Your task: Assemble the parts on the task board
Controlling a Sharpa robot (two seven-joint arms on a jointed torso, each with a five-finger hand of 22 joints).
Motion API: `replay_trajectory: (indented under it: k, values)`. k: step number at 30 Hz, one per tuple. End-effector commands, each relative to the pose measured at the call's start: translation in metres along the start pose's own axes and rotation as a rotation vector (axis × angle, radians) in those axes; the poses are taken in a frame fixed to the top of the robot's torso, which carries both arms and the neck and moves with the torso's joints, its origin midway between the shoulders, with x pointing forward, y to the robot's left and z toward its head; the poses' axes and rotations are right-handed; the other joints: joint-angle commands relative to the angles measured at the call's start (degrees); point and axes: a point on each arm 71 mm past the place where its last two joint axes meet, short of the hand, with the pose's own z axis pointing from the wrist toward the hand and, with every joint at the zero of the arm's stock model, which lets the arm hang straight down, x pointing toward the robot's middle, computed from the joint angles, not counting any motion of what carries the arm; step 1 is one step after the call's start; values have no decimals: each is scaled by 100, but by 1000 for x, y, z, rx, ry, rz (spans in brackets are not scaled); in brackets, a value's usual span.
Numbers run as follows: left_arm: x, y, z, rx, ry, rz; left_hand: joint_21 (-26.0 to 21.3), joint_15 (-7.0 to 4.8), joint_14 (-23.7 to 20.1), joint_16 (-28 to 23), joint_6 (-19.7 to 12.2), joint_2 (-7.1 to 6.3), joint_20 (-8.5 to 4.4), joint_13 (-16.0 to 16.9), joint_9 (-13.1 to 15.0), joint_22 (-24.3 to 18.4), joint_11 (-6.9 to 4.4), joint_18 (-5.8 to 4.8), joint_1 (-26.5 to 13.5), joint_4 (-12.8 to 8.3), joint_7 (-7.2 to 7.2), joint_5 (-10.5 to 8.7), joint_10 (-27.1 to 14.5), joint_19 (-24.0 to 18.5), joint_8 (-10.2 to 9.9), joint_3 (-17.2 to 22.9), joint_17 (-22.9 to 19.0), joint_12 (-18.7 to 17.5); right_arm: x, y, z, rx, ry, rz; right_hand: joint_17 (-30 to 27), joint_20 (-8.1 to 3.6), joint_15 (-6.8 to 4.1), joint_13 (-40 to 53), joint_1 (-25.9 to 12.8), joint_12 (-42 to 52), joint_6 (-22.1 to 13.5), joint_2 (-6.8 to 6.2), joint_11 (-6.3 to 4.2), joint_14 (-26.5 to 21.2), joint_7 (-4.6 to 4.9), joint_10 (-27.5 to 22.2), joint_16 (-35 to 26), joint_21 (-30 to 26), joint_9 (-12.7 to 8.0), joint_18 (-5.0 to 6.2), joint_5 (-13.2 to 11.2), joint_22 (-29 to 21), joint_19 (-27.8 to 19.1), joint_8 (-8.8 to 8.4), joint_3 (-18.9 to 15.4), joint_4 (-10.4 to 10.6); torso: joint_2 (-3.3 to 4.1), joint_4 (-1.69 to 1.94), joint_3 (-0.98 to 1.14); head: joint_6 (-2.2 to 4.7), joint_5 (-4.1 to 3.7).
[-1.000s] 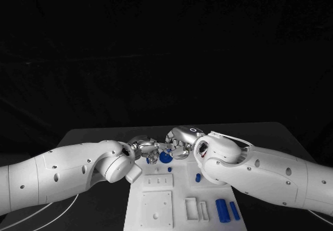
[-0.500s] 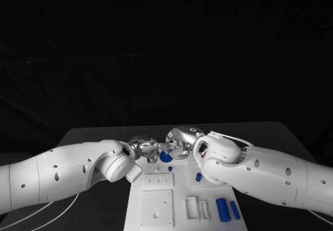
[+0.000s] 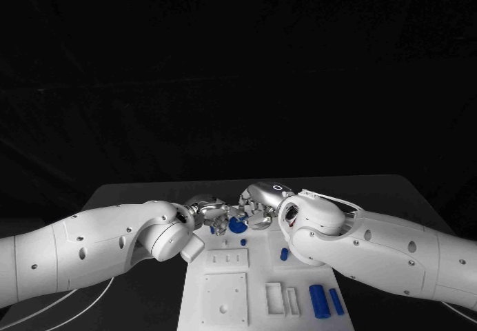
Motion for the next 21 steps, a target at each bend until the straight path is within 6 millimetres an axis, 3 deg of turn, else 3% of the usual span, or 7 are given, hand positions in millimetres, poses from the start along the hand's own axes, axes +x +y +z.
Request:
replay_trajectory:
  k: [1, 17, 19, 21]
  values:
    - [0, -5, 0, 32, 8, -4, 34, 8, -45, 42, 71, -28, -583, -13, 38, -12, 4, -59, -2, 3, -13, -14, -34, -24, 40, 148, -24, 36, 5, 2, 0, -16, 30, -12, 8, -35, -35, -7, 4, -2, 362, 71, -29, -7, 209, -11, -37, 22, 138, 506, -2, 69, -2, 25, 46, -1, 1, 5, 1, -4, -4]
    - [-1, -4, 0, 21, -6, 0, 133, -34, -77, 125, 353, -101, -607, -72, 178, -66, -54, -75, -233, -69, -79, 214, -56, -43, 166, 427, -137, 74, 7, 1, -1, -14, 35, -12, 8, -32, -34, -6, 0, -3, 362, 68, -29, -7, 209, -12, -39, 20, 138, 506, -1, 68, -1, 23, 54, -5, 3, 5, -2, -25, -2]
    - [-1, -4, 0, 19, -10, 4, 158, -57, -84, 148, 445, -140, -617, -91, 252, -86, -82, -78, -303, -78, -109, 472, -54, -44, 221, 456, -167, 82, 7, 1, -1, -12, 35, -9, 7, -31, -34, -6, -4, -3, 362, 64, -28, -7, 210, -13, -40, 20, 137, 506, 0, 67, -1, 22, 56, -6, 0, 3, -2, -27, 5]
    - [-2, -4, 0, 18, -14, 8, 171, -70, -86, 164, 522, -153, -625, -102, 310, -100, -105, -80, -344, -90, -133, 555, -52, -47, 268, 464, -187, 88, 7, 1, -1, -11, 35, -3, 6, -29, -34, -6, -8, -4, 361, 57, -28, -7, 210, -14, -43, 18, 136, 506, 4, 66, -1, 20, 59, -8, 0, 3, -2, -27, 5]
